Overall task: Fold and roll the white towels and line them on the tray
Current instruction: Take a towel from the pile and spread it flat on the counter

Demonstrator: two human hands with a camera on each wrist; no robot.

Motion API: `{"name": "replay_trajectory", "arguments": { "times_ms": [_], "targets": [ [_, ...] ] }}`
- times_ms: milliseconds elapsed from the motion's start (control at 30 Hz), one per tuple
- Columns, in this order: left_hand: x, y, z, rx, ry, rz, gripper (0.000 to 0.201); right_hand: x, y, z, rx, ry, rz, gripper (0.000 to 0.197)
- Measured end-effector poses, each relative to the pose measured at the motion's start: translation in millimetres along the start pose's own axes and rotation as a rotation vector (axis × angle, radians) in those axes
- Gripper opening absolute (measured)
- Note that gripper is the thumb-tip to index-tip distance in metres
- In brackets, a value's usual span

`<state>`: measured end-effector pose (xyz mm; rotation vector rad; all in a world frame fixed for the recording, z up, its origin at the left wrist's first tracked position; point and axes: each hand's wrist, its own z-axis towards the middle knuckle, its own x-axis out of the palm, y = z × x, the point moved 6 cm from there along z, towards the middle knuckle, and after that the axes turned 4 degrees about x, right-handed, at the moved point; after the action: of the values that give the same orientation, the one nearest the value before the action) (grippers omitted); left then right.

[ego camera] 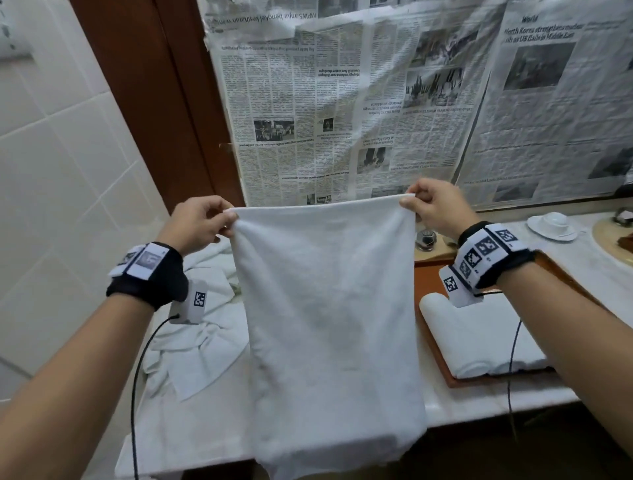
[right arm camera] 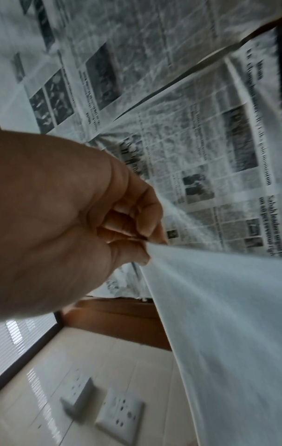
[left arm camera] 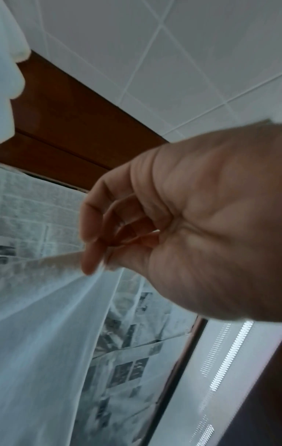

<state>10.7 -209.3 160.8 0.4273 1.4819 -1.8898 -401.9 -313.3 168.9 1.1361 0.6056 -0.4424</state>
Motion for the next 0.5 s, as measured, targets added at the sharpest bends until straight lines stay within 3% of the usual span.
{"name": "replay_trajectory", "arguments": {
  "times_ms": [300,500],
  "targets": [
    [70.5,77.5,50.9,-0.054,0.031,0.235,0.012,81.9,-75.9,50.4,0.233,0.111,0.051,0.014],
    [126.8,144.4,97.0,-0.324,0.024,0.100,0.010,142.8,-136.5,106.5,0.371,0.188,0.191,0.010]
  ]
}}
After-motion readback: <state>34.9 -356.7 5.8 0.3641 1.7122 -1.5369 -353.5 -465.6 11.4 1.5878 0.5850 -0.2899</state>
